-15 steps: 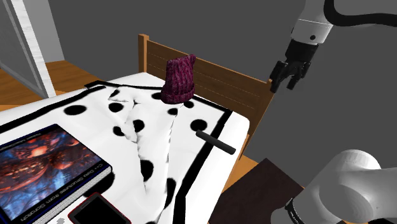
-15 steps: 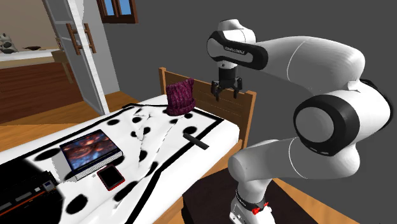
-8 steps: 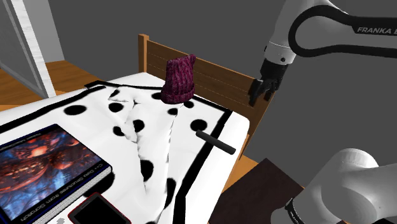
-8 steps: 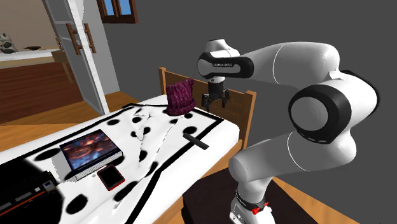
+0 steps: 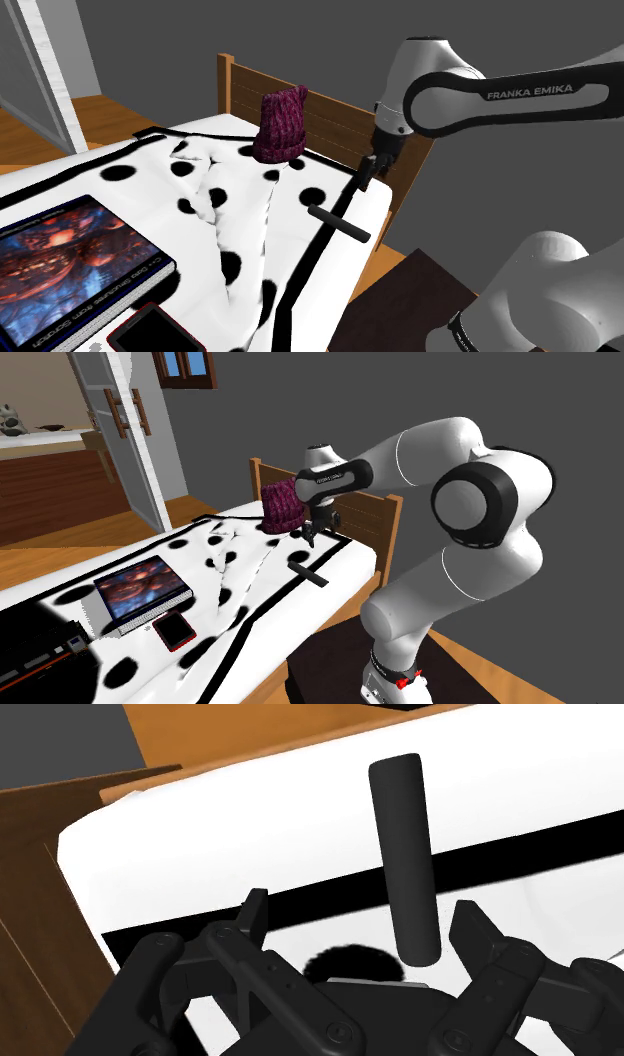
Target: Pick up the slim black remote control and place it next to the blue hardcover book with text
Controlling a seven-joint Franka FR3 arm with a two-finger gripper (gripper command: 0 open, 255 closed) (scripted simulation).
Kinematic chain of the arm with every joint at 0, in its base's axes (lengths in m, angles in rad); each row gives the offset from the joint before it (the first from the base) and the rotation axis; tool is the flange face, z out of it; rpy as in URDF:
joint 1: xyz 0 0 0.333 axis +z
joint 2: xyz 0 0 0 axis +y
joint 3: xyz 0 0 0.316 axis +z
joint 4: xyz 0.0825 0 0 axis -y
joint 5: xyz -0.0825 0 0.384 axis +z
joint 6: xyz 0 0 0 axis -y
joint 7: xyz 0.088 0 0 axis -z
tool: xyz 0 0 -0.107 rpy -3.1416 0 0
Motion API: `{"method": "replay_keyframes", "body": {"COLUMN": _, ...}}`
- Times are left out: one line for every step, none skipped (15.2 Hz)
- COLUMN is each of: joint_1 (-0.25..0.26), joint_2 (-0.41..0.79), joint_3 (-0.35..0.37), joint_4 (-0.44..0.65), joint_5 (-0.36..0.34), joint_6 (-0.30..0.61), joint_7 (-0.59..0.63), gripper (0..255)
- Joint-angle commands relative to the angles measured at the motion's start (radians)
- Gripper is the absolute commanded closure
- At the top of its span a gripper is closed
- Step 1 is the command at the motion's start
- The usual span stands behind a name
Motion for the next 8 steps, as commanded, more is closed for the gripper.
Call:
{"method": "replay_keyframes", "body": {"joint_1": 0.020, "joint_2": 0.054, "joint_3": 0.011, "joint_4": -0.017, "joint_5": 0.003, "joint_6": 0.077, "joint_7": -0.009, "gripper": 0}}
{"method": "replay_keyframes", "body": {"joint_1": 0.028, "joint_2": 0.083, "joint_3": 0.016, "joint_4": -0.023, "joint_5": 0.003, "joint_6": 0.112, "joint_7": -0.015, "gripper": 0}}
{"method": "replay_keyframes", "body": {"joint_1": 0.036, "joint_2": 0.113, "joint_3": 0.021, "joint_4": -0.027, "joint_5": 0.002, "joint_6": 0.148, "joint_7": -0.020, "gripper": 0}}
{"method": "replay_keyframes", "body": {"joint_1": 0.043, "joint_2": 0.143, "joint_3": 0.025, "joint_4": -0.030, "joint_5": 0.002, "joint_6": 0.183, "joint_7": -0.026, "gripper": 0}}
{"method": "replay_keyframes", "body": {"joint_1": 0.051, "joint_2": 0.175, "joint_3": 0.031, "joint_4": -0.032, "joint_5": 0.000, "joint_6": 0.218, "joint_7": -0.031, "gripper": 0}}
{"method": "replay_keyframes", "body": {"joint_1": 0.058, "joint_2": 0.208, "joint_3": 0.036, "joint_4": -0.033, "joint_5": -0.001, "joint_6": 0.252, "joint_7": -0.036, "gripper": 0}}
{"method": "replay_keyframes", "body": {"joint_1": 0.065, "joint_2": 0.241, "joint_3": 0.041, "joint_4": -0.033, "joint_5": -0.003, "joint_6": 0.286, "joint_7": -0.041, "gripper": 0}}
{"method": "replay_keyframes", "body": {"joint_1": 0.072, "joint_2": 0.275, "joint_3": 0.047, "joint_4": -0.031, "joint_5": -0.006, "joint_6": 0.320, "joint_7": -0.045, "gripper": 0}}
